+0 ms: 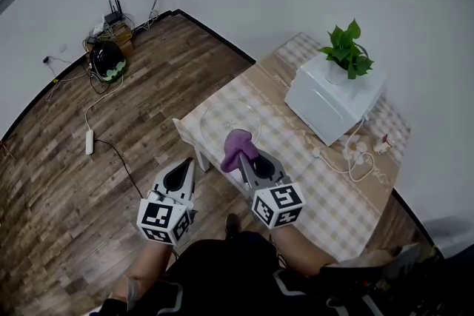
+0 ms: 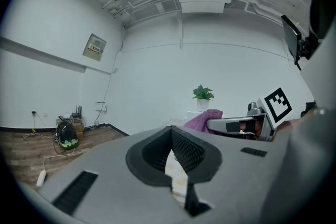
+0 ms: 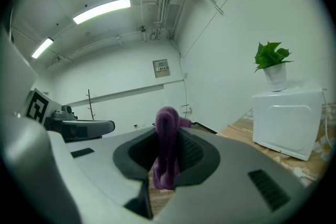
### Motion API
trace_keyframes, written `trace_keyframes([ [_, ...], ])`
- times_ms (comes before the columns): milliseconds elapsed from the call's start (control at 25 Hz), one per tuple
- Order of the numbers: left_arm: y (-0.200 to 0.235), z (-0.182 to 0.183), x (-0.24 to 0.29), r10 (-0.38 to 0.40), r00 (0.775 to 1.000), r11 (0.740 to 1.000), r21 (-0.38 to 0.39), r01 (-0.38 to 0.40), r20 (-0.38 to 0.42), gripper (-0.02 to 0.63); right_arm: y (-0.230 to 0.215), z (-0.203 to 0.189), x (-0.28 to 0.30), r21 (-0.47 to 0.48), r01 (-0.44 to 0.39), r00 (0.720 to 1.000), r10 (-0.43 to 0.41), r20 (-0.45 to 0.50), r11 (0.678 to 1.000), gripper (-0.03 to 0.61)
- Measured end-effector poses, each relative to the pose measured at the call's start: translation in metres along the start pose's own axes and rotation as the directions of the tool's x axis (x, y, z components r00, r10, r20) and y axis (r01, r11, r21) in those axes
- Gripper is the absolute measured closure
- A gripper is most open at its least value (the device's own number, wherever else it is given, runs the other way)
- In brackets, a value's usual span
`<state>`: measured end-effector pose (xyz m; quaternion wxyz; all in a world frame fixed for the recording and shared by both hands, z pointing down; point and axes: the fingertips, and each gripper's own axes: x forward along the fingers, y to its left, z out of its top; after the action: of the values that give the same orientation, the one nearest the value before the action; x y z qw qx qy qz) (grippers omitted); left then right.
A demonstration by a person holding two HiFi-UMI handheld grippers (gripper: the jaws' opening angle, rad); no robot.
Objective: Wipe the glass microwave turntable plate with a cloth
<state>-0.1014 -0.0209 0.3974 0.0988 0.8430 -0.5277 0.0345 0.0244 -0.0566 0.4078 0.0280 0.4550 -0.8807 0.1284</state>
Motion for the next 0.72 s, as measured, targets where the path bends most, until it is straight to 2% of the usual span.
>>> trace_keyframes([
  [520, 0.005, 0.004, 0.07, 0.07, 0.997, 0.997, -0.011, -0.07, -0.029, 0.611, -0.06, 0.015, 0.041, -0.004, -0.09, 0.996, 0.09, -0.009, 0.996, 0.505],
  [720, 0.01, 0.004, 0.085, 0.107, 0.993, 0.994, -0.003, -0.107, -0.049, 0.611, -0.083, 0.015, 0.053, 0.004, -0.098, 0.995, 0.098, -0.017, 0.995, 0.505],
])
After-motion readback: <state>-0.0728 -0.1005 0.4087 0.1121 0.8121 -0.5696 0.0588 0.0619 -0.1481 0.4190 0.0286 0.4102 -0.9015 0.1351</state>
